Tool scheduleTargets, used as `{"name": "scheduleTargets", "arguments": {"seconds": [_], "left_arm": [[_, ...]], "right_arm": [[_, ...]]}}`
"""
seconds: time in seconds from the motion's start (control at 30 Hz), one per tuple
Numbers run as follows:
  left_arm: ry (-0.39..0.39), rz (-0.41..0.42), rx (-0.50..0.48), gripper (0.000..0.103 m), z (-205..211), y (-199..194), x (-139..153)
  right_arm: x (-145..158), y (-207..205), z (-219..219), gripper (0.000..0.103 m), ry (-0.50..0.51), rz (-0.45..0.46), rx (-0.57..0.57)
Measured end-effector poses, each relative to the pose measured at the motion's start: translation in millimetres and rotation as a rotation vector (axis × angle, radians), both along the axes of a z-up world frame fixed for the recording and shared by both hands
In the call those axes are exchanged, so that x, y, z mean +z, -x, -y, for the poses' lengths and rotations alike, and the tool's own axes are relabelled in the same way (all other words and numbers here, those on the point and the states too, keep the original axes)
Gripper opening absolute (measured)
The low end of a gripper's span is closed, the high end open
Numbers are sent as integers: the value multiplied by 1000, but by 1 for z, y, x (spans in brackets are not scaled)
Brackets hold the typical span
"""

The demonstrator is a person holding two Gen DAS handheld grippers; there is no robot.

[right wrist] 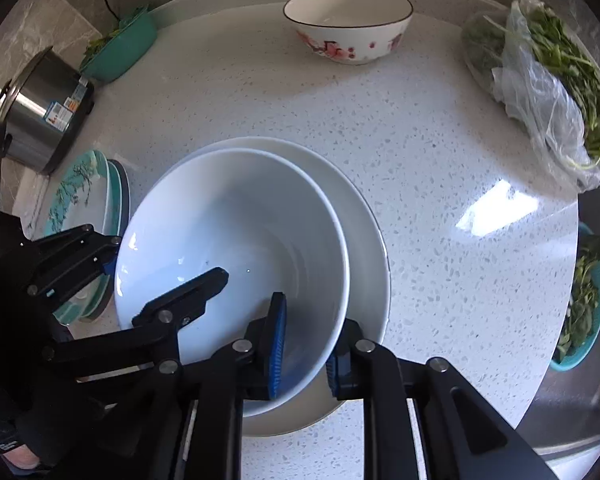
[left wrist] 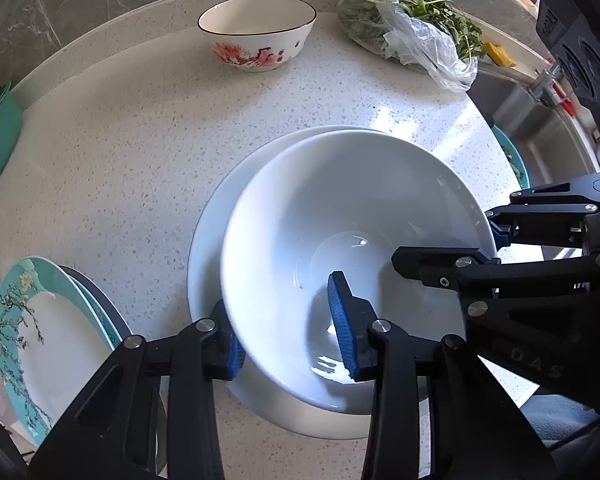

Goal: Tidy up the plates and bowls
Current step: 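Lower the small white bowl into the white dish and open both grippers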

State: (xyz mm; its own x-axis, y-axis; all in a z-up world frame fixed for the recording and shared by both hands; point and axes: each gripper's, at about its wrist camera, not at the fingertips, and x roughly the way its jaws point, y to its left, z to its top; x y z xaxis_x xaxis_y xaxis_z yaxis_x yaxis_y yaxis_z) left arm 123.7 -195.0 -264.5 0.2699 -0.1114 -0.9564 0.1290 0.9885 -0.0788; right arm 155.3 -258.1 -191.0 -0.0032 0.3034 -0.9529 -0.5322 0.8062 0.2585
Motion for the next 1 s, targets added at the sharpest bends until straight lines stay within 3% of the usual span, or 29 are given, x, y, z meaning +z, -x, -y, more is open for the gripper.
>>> {"name": "scheduleTargets", "arguments": {"seconds": [0.37, 0.47, 0.53, 0.6, 0.73, 0.9, 1.0], "left_arm": [[12, 8, 8, 40, 1, 0, 1], [34, 9, -20, 63, 7, 1, 1], [9, 9, -36, 69, 15, 2, -1], [7, 11, -44, 71, 17, 3, -1], [17, 15, -41, 75, 17, 3, 0], [32, 41, -30, 84, 15, 1, 6], [36, 38, -30, 85, 15, 0, 7]], "right_arm": [[9, 6, 11, 20, -1, 14, -26], [14, 6, 13, 31, -21, 16, -25], [15, 9, 10, 32, -6, 35, -11], [16, 8, 12, 34, -21, 34, -18], [21, 6, 16, 48, -52, 36, -24], [25, 4, 25, 51, -90, 23, -39], [25, 3, 31, 51, -112, 3, -40]]}}
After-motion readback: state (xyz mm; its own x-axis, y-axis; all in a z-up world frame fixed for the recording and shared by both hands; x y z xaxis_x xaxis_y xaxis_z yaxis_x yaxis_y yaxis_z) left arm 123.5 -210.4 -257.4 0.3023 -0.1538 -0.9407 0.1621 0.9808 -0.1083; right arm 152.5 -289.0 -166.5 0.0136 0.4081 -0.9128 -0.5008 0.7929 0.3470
